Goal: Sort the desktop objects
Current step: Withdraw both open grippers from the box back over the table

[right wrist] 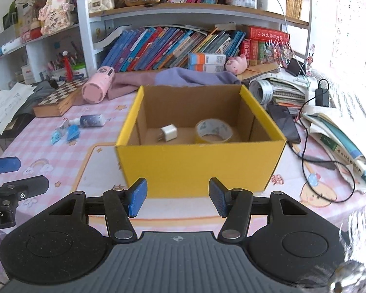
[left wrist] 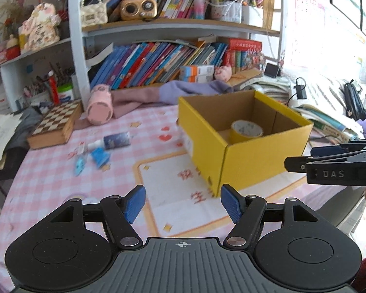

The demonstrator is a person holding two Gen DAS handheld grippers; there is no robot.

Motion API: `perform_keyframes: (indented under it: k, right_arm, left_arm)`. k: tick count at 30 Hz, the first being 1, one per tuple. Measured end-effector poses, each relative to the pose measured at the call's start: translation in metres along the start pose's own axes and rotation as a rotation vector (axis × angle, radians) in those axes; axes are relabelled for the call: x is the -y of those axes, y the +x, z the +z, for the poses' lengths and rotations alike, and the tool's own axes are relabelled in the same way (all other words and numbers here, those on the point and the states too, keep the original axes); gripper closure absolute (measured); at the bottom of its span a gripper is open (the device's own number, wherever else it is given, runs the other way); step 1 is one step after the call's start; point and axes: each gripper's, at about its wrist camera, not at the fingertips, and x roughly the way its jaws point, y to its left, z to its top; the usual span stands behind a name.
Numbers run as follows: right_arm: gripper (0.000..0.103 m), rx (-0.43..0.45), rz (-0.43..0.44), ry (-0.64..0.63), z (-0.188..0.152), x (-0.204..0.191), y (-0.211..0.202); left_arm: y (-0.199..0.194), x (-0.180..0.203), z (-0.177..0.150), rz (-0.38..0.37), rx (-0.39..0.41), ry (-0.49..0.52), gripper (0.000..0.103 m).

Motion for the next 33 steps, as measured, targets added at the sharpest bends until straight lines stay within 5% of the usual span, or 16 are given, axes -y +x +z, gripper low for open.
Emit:
perform_keyframes:
  k: [33]
  right_arm:
    - [0.042, -0.174, 0.221, -0.201, -0.018, -0.128, 0.033]
  left_arm:
    - [-0.029, -0.093, -0.055, 0.220, -0.117, -0.148, 0.017]
